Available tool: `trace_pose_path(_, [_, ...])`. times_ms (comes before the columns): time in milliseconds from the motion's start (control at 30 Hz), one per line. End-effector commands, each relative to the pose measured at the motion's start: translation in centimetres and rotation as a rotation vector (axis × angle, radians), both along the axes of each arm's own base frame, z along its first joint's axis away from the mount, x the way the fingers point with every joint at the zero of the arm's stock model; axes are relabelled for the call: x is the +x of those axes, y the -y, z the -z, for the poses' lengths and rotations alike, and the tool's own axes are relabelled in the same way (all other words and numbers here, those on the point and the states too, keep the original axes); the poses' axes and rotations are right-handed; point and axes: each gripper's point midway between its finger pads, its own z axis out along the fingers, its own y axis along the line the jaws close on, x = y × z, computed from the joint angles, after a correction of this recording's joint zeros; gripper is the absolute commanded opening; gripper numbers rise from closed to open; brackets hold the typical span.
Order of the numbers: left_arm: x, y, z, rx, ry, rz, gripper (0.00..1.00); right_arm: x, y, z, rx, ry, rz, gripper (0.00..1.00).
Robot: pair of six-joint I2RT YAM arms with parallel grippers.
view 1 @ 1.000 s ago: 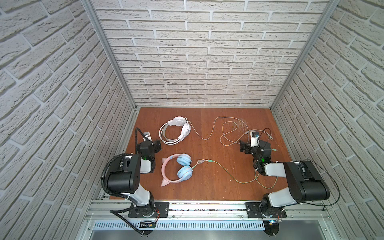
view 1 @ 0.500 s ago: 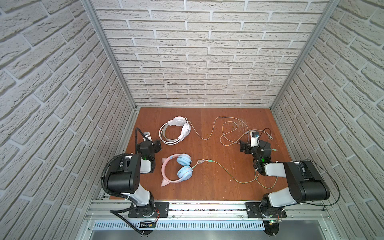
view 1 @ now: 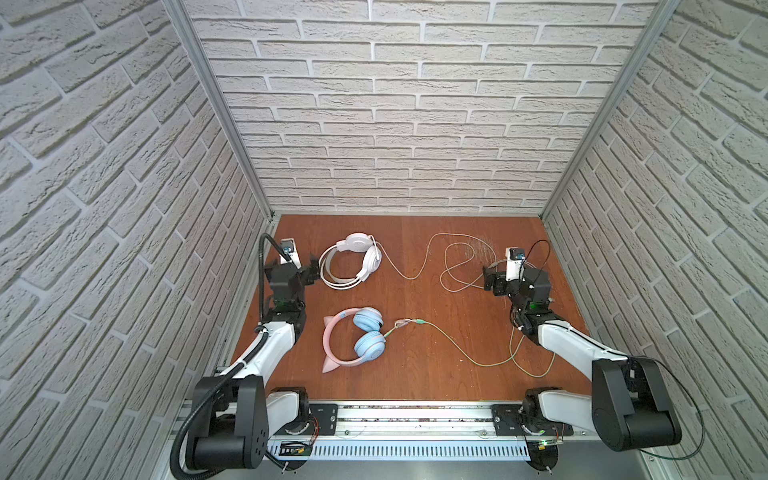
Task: Wrap the headphones
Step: 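Move left gripper to the white headset band while right gripper nears the grey cable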
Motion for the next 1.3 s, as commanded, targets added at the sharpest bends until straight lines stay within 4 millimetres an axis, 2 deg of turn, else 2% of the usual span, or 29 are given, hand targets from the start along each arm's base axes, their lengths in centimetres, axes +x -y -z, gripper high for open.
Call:
trace_pose_path(0, [-0.9, -0.2, -1.8, -0.022, -0.103, -0.029, 0.98, 0.0, -0.1, -3.6, -0.003, 0.032, 0.012, 0.98])
trace_pose_path(67, [-1.3, -0.2, -2.8, -0.044, -0.145, -0.035, 0.98, -0.2, -0.4, -4.8, -0.003, 0.028, 0.002, 0.98])
trace_pose_path(167, [-2.1, -0.2, -3.2, -0.081, -0.233, -0.054, 0.98, -0.9, -1.4, -6.2, 0.003, 0.032, -0.027, 0.98])
trace_pose_path(300, [-2.8, 0.5, -1.6, -0.131, -0.405, -0.039, 0.98, -2.0, -2.7, -7.3, 0.03, 0.036, -0.064, 0.98])
trace_pose_path(500, [-2.9, 1.4, 2.6, -0.19, -0.618, -0.035, 0.98, -3.5, -4.6, -8.0, 0.028, -0.016, -0.13, 0.99])
trace_pose_path(833, [-0.4, 3.5, 7.8, -0.451, -0.713, -0.076, 0.98, -3.9, -6.1, -7.4, 0.0, -0.078, -0.178, 0.99])
trace_pose_path(1000, [1.2, 4.7, 9.6, -0.57, -0.72, -0.079, 0.97, -3.8, -6.4, -6.6, -0.016, -0.1, -0.19, 0.99])
trace_pose_path(1267, [2.4, 5.9, 13.2, -0.571, -0.85, -0.094, 0.94, -3.5, -6.8, -5.7, -0.019, -0.124, -0.201, 1.0])
